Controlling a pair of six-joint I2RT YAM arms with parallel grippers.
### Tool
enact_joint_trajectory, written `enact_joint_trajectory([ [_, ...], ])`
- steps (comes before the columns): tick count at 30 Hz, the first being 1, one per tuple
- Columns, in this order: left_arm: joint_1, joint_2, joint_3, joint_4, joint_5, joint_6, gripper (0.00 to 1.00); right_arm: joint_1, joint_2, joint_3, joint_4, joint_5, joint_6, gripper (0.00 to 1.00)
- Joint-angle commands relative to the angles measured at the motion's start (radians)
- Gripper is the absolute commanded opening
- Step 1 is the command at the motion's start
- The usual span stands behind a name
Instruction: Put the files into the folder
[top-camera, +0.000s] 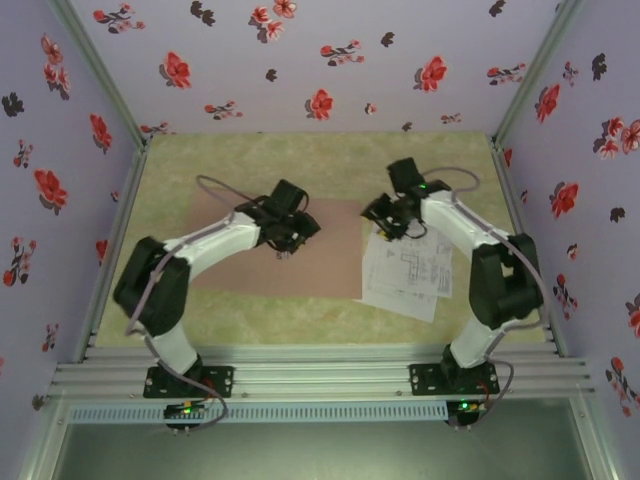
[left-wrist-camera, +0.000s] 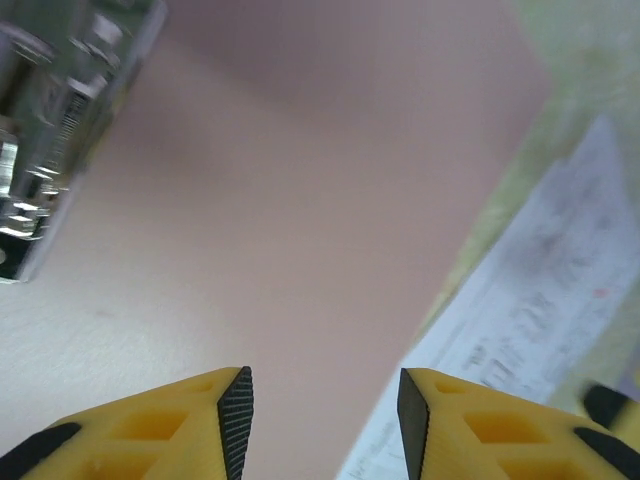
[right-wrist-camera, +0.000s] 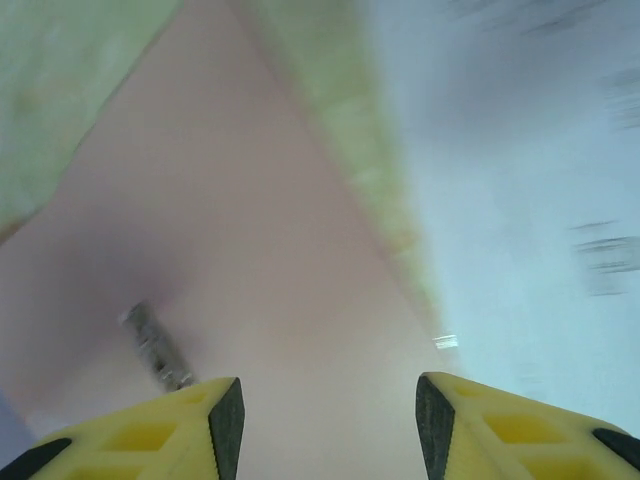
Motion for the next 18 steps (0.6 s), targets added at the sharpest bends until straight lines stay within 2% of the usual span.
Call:
enact_joint_trajectory([
  [1, -0.018, 0.085, 0.103, 0.031, 0.021, 0.052, 0.46, -0.049, -0.037, -0.13, -0.014, 0.016, 0.01, 0.52],
  [9, -0.01, 0.235, 0.143, 0.005, 0.034, 0.102, 0.46, -0.148, -0.031, -0.248, -0.058, 0.061, -0.02, 0.56],
  [18, 0.089, 0.348, 0.179, -0.001, 0.069, 0.186, 0.46, -0.211, 0.052, -0.239, -0.185, 0.113, -0.139, 0.57],
])
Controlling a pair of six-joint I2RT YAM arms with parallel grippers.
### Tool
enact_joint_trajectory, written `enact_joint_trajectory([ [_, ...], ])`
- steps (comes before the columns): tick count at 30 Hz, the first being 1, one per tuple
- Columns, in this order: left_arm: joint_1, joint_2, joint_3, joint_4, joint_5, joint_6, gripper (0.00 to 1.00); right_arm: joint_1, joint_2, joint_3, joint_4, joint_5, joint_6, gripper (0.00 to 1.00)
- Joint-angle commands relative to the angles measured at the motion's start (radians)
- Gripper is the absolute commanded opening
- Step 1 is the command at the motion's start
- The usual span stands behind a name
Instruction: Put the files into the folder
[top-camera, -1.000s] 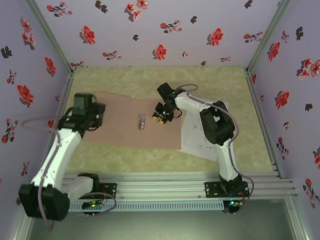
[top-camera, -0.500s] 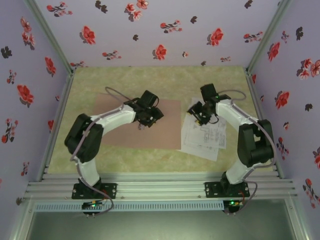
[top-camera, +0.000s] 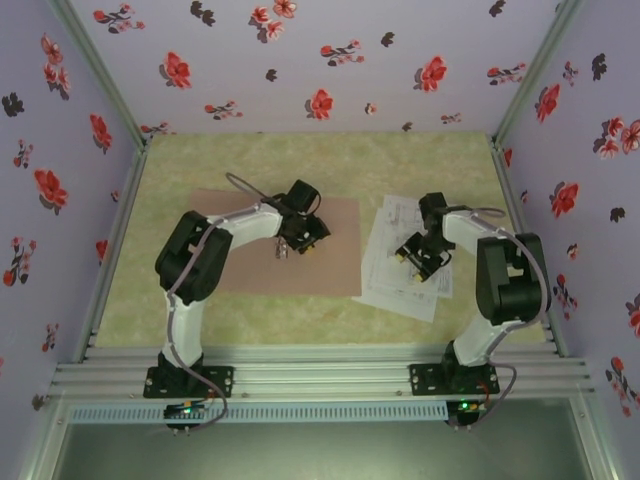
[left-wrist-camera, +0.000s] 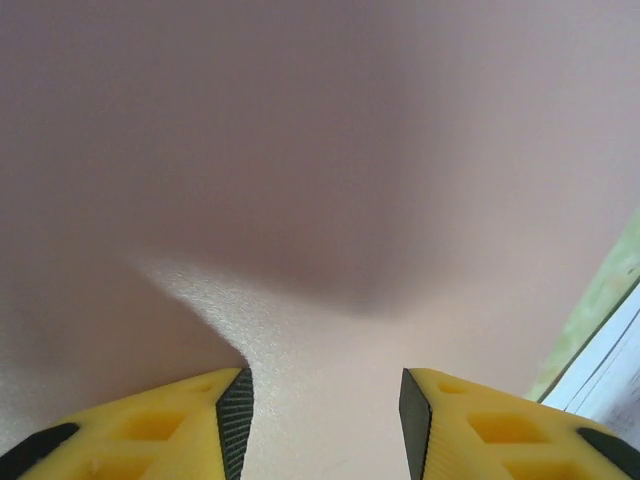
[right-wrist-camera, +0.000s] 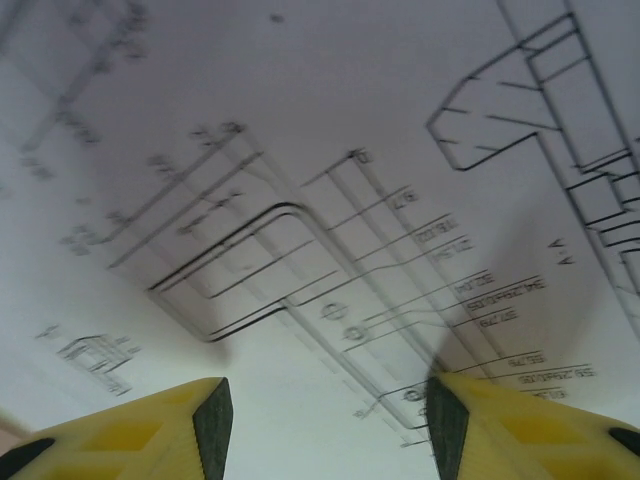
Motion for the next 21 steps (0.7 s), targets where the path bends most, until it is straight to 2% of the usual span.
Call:
enact_joint_trajectory([
  [1, 0.051, 0.074, 0.039, -0.032, -0.01, 0.08, 0.46, -0.023, 0.027, 0.002, -0.108, 0.062, -0.071, 0.56],
  [6, 0.091, 0.144, 0.139, -0.067, 0.007, 0.152, 0.46, -0.058, 0.027, -0.001, -0.157, 0.091, -0.118, 0.56],
  [11, 0.093, 0.204, 0.233, -0.106, 0.013, 0.205, 0.45, -0.06, 0.021, 0.01, -0.163, 0.078, -0.148, 0.55],
  [21, 0.145, 0.202, 0.261, -0.144, -0.038, 0.271, 0.45, -0.066, 0.016, 0.019, -0.179, 0.1, -0.154, 0.55],
])
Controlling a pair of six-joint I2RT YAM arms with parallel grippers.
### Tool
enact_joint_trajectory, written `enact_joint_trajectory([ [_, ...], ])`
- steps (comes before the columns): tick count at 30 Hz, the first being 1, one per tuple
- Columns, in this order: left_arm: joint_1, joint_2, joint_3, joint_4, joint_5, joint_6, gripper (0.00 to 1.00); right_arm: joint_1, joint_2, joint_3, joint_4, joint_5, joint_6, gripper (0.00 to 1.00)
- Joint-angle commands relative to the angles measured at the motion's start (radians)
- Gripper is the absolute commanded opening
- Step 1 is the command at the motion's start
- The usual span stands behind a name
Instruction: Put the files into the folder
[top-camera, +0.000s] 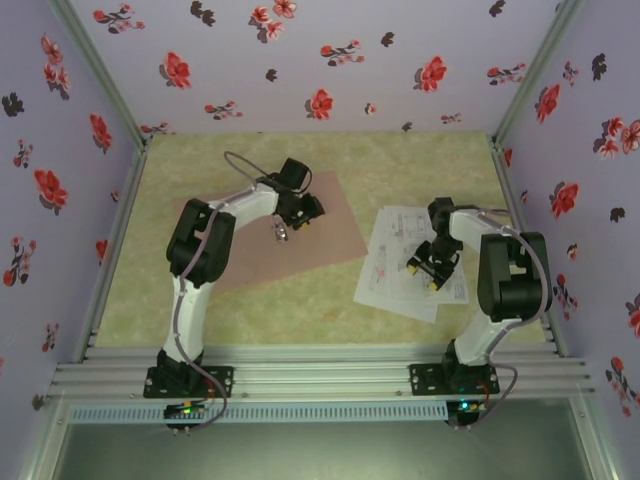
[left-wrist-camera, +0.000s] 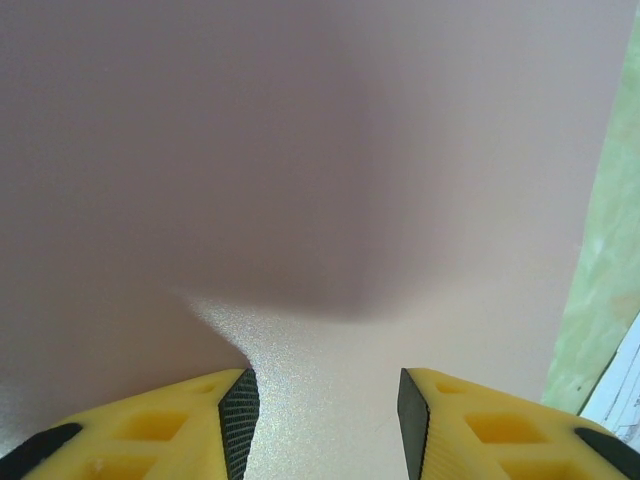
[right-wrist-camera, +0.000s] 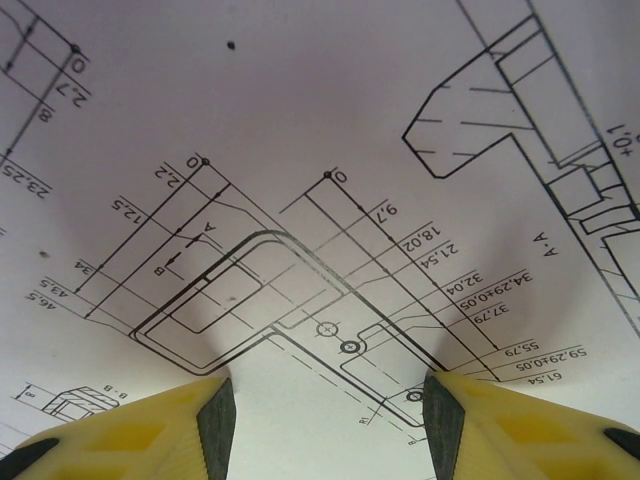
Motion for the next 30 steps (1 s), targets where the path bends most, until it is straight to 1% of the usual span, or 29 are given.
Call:
enact_joint_trajectory([
  [1, 0.051, 0.044, 0.019, -0.081, -0.072, 0.063, 0.45, -0.007, 0.007, 0.015, -0.041, 0.033, -0.015, 0.55],
  [4, 0.074, 0.049, 0.03, -0.082, -0.079, 0.074, 0.45, -0.007, 0.007, 0.04, -0.05, 0.037, -0.017, 0.55],
  [7, 0.074, 0.07, 0.065, -0.081, -0.067, 0.099, 0.45, -0.007, 0.014, 0.06, -0.049, 0.023, -0.018, 0.55],
  [10, 0.043, 0.09, 0.094, -0.06, -0.026, 0.136, 0.45, -0.001, 0.035, 0.075, -0.04, -0.004, -0.023, 0.55],
  [12, 0.014, 0.111, 0.121, -0.075, -0.015, 0.169, 0.45, 0.008, 0.059, 0.087, -0.04, -0.019, -0.032, 0.55],
  [16, -0.029, 0.146, 0.149, -0.114, -0.032, 0.211, 0.45, 0.028, 0.081, 0.091, -0.029, -0.018, -0.026, 0.55],
  [26, -0.068, 0.158, 0.186, -0.128, -0.066, 0.275, 0.44, 0.038, 0.104, 0.104, -0.028, -0.015, -0.024, 0.54],
  [28, -0.078, 0.155, 0.205, -0.116, -0.054, 0.289, 0.44, 0.041, 0.109, 0.108, -0.024, -0.016, -0.027, 0.54],
  [30, -0.089, 0.179, 0.244, -0.126, -0.004, 0.302, 0.44, 0.048, 0.121, 0.123, -0.027, -0.015, -0.039, 0.54],
])
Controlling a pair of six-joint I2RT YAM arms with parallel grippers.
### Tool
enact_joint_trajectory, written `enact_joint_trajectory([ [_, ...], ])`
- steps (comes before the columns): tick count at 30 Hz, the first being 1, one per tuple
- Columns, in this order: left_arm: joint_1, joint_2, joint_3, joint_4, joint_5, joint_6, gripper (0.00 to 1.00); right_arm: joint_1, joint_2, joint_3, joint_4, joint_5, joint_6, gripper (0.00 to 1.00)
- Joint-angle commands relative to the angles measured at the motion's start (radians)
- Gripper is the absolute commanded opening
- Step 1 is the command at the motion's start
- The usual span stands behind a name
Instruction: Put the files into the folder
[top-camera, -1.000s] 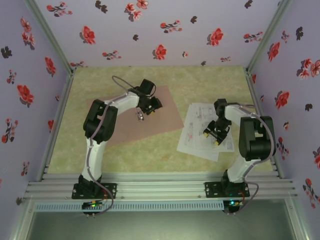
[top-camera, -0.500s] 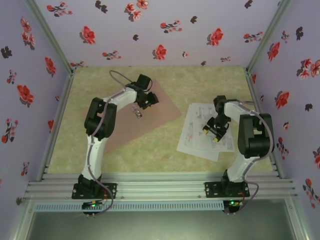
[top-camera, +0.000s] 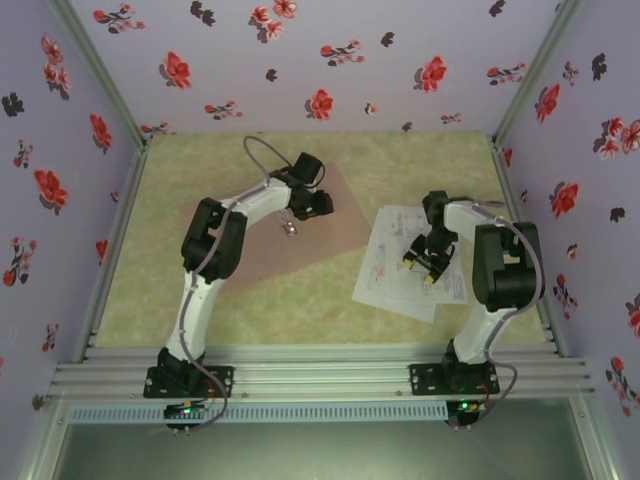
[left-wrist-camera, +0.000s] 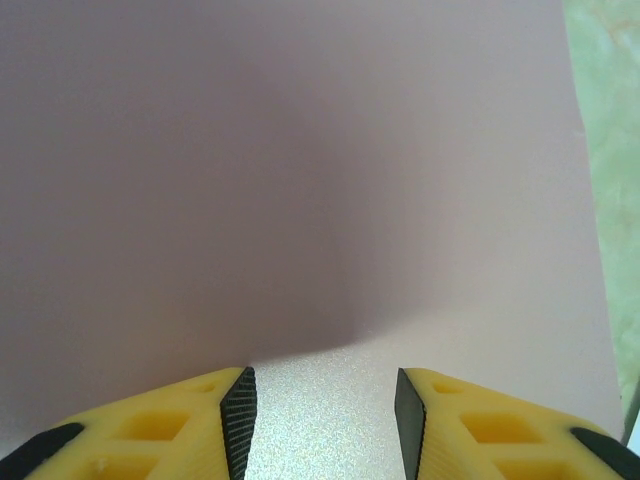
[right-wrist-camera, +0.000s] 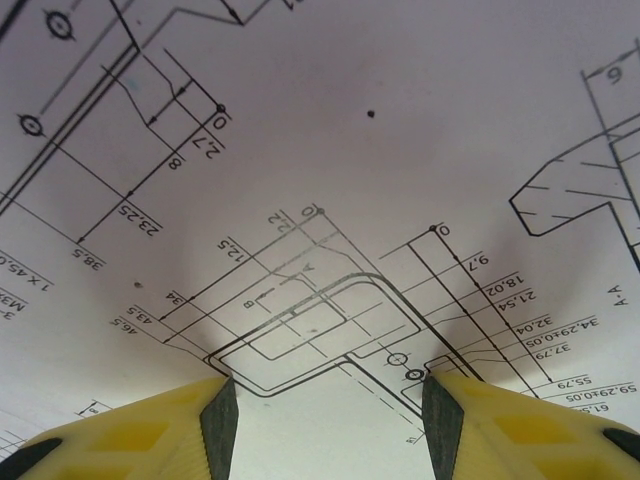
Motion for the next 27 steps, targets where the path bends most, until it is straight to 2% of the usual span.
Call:
enact_joint_trajectory([
  [1, -0.04, 0.079, 0.064, -0.063, 0.071, 0.056, 0.44, 0.022, 0.049, 0.042, -0.006, -0.006, -0.033, 0.54],
  [9, -0.112, 0.129, 0.093, -0.043, 0.126, 0.108, 0.41, 0.065, 0.093, 0.109, -0.032, 0.013, -0.087, 0.54],
  [17, -0.141, 0.123, 0.159, -0.026, 0.144, 0.143, 0.39, 0.103, 0.123, 0.164, -0.073, 0.039, -0.169, 0.54],
  [19, -0.149, 0.096, 0.171, -0.028, 0.123, 0.143, 0.41, 0.104, 0.125, 0.172, -0.079, 0.046, -0.183, 0.54],
  [21, -0.149, 0.034, 0.17, -0.023, 0.067, 0.113, 0.48, 0.105, 0.124, 0.179, -0.086, 0.057, -0.195, 0.54],
  [27, -0.084, -0.108, 0.126, -0.084, -0.109, -0.099, 0.51, 0.108, 0.128, 0.192, -0.09, 0.068, -0.222, 0.54],
])
